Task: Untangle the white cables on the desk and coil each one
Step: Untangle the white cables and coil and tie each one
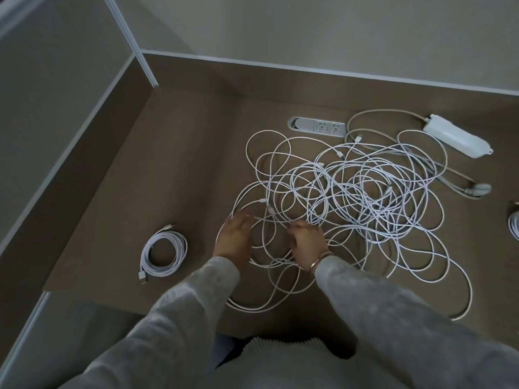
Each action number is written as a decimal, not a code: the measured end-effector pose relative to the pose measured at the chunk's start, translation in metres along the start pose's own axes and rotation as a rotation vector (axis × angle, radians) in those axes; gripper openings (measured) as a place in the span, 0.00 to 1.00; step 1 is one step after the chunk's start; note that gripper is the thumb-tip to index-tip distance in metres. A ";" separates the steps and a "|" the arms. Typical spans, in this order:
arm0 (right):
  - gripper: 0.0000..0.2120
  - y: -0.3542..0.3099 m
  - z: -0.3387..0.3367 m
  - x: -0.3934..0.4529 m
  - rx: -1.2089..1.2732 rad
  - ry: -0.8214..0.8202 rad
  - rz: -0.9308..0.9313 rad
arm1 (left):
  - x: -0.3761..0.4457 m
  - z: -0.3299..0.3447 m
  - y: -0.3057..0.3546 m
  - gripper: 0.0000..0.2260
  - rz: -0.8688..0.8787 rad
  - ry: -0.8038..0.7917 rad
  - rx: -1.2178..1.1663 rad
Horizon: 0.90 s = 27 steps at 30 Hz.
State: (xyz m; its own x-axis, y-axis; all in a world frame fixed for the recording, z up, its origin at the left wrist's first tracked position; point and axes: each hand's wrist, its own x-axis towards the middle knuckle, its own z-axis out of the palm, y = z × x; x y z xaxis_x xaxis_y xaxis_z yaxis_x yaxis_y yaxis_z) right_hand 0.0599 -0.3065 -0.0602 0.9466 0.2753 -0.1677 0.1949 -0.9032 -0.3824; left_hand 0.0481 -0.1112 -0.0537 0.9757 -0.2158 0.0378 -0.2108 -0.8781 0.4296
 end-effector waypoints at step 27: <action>0.02 0.052 -0.127 -0.029 0.355 0.216 0.055 | 0.035 -0.188 0.043 0.17 -0.480 0.423 -1.274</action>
State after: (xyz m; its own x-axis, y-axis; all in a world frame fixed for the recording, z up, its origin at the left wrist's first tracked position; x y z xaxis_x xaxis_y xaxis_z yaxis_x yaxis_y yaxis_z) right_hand 0.0750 -0.4035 0.0399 0.9926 0.1206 -0.0166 0.0780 -0.7345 -0.6741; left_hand 0.0842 -0.0759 0.1361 0.9277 0.3290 -0.1765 0.1151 0.1977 0.9735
